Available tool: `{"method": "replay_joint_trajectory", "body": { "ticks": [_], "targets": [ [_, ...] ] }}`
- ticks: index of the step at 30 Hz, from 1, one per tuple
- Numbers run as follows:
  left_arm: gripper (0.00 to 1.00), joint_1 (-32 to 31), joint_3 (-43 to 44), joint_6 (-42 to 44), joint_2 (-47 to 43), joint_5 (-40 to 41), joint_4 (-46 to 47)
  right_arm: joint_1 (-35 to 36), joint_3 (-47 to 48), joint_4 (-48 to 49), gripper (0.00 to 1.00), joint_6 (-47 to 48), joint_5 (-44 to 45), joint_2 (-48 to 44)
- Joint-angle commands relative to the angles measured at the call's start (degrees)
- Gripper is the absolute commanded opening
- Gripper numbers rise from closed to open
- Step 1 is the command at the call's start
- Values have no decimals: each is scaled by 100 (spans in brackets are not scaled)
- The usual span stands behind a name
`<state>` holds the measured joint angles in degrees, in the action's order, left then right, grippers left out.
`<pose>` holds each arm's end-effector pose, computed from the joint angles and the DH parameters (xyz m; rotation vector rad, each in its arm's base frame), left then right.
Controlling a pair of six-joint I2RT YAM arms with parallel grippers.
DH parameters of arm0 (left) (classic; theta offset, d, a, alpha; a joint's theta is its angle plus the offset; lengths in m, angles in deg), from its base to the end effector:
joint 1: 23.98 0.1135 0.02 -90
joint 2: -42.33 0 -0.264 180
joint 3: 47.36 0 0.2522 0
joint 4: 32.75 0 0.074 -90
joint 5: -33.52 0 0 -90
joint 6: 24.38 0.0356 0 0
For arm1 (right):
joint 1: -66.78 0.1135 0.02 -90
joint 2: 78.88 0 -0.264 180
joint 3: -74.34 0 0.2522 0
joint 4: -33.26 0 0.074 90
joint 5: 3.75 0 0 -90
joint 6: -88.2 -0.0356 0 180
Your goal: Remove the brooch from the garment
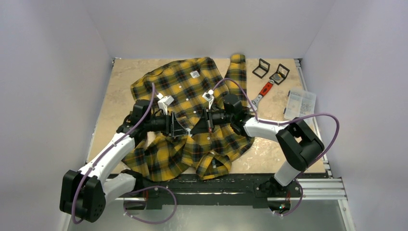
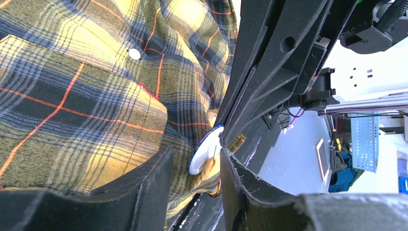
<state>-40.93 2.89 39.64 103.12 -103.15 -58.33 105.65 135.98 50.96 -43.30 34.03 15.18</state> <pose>0.2016 -0.0885 0.2398 0.3104 2.2510 -1.3039 0.2504 0.2379 0.2173 -0.7077 2.0108 1.7389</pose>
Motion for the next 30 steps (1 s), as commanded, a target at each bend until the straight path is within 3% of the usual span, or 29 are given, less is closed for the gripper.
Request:
{"method": "replay_joint_trajectory", "body": {
  "ticks": [1,15,30],
  "targets": [
    [38,-19,-63,-21,-26,9,253,-12,141,351,0,-78,-207,-28],
    [35,-36,-81,-192,71,-43,390,-14,169,365,0,-19,-174,-19],
    [40,-45,-80,-215,132,-81,410,-11,158,413,0,-8,-227,7]
  ]
}}
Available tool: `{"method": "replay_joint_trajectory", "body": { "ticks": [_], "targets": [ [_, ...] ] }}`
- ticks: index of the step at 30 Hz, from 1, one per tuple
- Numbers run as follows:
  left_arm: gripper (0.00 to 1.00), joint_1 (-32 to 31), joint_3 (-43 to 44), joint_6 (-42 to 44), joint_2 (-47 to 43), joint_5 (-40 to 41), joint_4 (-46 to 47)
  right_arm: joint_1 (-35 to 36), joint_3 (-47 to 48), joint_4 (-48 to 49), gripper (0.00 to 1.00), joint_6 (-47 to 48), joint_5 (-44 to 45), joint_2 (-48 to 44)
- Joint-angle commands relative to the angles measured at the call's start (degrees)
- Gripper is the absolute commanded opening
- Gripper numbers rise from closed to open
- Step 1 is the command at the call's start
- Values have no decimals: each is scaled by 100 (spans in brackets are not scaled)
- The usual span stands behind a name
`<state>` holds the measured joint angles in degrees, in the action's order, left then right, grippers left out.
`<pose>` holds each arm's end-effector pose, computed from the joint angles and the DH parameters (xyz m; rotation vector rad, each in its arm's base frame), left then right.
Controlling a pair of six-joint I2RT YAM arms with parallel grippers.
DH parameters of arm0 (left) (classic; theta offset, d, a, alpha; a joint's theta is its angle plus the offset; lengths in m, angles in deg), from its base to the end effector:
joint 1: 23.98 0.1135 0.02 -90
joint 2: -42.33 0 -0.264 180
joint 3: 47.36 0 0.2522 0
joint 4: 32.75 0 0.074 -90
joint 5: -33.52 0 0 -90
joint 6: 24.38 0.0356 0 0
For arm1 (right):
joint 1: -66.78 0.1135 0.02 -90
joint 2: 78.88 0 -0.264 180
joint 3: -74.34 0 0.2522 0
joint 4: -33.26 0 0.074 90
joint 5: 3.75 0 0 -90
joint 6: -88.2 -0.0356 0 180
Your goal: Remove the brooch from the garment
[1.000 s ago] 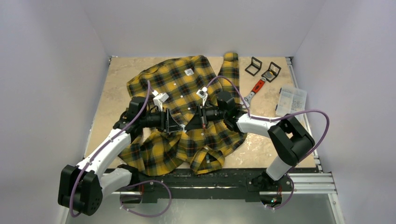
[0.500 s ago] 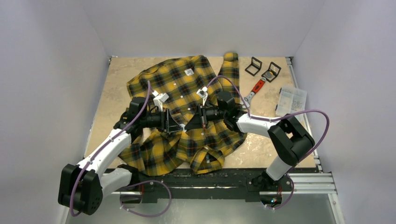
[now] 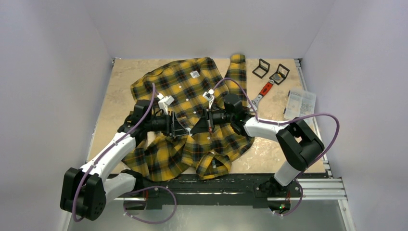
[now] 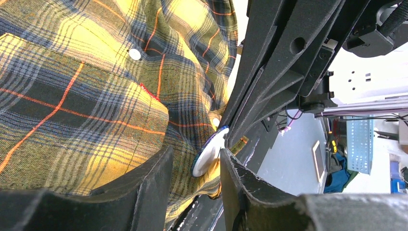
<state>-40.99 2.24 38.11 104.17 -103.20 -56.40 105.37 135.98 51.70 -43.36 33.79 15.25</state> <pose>0.2043 -0.0896 0.2351 0.2849 2.2585 -1.3186 0.2517 0.2370 0.2181 -0.7095 1.9977 1.7404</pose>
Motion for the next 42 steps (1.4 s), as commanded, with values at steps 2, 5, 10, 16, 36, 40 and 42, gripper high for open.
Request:
{"method": "replay_joint_trajectory", "body": {
  "ticks": [2,5,10,16,36,40,42],
  "targets": [
    [39,-39,-15,-85,36,-79,247,17,169,339,0,-1,-202,10],
    [39,-39,0,-97,85,-58,250,17,177,348,0,-1,-202,7],
    [33,-34,11,-253,173,110,206,17,169,403,0,16,-202,-39],
    [27,-39,16,-431,223,261,153,15,187,404,0,58,-203,-84],
    [38,-30,65,-638,255,160,144,25,221,-258,0,666,471,-296],
    [45,-30,65,-564,142,-22,282,25,231,-543,0,993,650,-328],
    [49,-21,64,-570,76,-100,362,21,231,-646,0,1117,698,-338]
  ]
}}
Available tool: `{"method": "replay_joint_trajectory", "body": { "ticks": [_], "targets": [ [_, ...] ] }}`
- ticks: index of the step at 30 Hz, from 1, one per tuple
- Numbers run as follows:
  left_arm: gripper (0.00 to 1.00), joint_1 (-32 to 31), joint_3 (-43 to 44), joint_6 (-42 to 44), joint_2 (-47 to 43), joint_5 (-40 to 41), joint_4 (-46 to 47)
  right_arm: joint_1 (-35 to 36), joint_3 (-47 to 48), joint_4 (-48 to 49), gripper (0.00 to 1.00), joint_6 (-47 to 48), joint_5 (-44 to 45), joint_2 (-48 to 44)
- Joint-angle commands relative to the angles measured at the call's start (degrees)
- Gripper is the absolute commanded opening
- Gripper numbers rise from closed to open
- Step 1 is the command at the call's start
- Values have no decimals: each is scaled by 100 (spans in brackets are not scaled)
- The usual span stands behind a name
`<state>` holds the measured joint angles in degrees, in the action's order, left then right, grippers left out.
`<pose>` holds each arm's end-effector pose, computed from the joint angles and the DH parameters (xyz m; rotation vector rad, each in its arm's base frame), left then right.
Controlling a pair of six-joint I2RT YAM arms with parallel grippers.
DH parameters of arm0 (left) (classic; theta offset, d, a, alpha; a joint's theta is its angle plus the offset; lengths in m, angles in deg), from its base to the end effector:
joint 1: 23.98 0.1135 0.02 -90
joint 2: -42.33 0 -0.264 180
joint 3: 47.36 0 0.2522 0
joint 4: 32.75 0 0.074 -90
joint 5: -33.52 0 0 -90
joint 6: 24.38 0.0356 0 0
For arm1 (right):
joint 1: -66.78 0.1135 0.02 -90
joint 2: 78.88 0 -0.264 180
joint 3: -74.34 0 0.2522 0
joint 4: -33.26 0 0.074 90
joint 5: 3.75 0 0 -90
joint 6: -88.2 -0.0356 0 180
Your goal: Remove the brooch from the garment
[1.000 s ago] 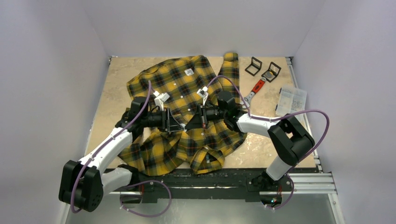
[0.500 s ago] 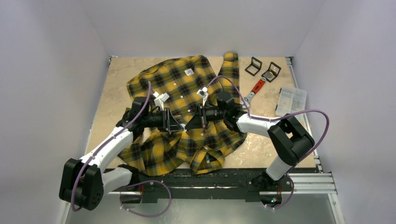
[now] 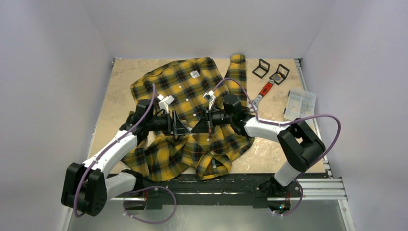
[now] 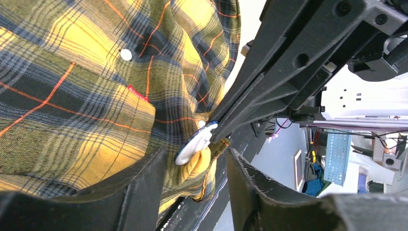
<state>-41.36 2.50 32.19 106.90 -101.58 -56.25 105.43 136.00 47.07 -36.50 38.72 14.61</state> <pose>0.2105 -0.0923 0.2266 0.1381 2.3445 -1.3430 0.2519 0.2351 0.2137 -0.7189 2.0067 1.5977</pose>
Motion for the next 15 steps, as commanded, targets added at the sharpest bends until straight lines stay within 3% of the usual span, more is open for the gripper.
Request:
{"method": "replay_joint_trajectory", "body": {
  "ticks": [1,4,9,15],
  "targets": [
    [52,28,38,7,-226,-295,389,19,217,-216,0,475,223,-281],
    [57,123,46,-60,-278,-340,437,22,179,-250,0,540,237,-293],
    [57,384,28,-55,-271,-361,354,31,134,-210,0,564,233,-330],
    [49,405,37,316,-262,-286,128,107,97,-214,0,694,305,-430]
  ]
}}
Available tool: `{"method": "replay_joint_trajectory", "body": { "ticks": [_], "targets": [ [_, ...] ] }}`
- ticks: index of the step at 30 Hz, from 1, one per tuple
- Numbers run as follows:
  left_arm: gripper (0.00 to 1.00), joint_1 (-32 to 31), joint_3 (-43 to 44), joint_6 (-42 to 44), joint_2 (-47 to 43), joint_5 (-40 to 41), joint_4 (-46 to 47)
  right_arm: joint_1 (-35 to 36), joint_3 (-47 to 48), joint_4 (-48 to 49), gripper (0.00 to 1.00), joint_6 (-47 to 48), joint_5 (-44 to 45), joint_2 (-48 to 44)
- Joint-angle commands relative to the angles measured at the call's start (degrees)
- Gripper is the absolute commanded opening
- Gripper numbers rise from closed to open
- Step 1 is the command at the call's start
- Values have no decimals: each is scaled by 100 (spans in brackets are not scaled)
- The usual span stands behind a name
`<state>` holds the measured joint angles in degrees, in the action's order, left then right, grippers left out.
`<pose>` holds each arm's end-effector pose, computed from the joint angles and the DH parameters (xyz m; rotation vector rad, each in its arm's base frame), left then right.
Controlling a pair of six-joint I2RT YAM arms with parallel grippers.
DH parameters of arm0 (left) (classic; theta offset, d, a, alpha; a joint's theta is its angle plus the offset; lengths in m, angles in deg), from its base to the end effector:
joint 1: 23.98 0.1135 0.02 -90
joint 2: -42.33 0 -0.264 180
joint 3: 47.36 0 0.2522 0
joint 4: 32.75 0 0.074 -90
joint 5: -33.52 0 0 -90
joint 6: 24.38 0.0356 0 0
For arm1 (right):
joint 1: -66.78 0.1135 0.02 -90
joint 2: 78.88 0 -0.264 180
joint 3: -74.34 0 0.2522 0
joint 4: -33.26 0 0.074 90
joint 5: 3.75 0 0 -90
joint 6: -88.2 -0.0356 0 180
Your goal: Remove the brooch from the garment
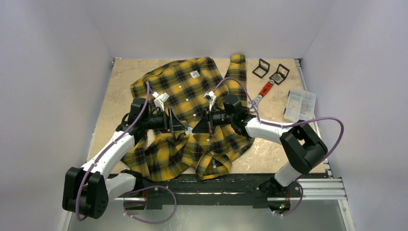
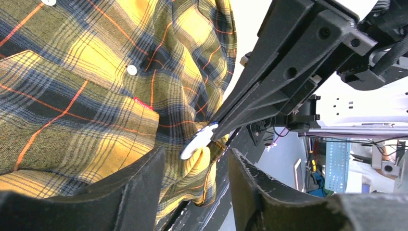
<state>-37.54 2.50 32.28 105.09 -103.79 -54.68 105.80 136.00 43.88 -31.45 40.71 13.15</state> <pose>0.2131 -0.0783 0.2359 0.1188 2.2673 -1.3495 0.2482 0.2338 0.2164 -0.7682 1.9872 1.5189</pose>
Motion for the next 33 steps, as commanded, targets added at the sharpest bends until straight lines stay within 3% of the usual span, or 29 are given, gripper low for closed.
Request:
{"method": "replay_joint_trajectory", "body": {
  "ticks": [1,5,17,33],
  "targets": [
    [47,21,33,436,-105,-44,-89,68,97,136,0,122,70,-270],
    [46,-171,0,967,-212,287,-302,66,46,424,0,-196,-25,-235],
    [42,-507,72,763,-10,476,79,70,121,586,0,-392,-279,-102],
    [22,-525,204,279,179,1338,-417,205,94,723,0,-339,-183,-228]
  ]
}}
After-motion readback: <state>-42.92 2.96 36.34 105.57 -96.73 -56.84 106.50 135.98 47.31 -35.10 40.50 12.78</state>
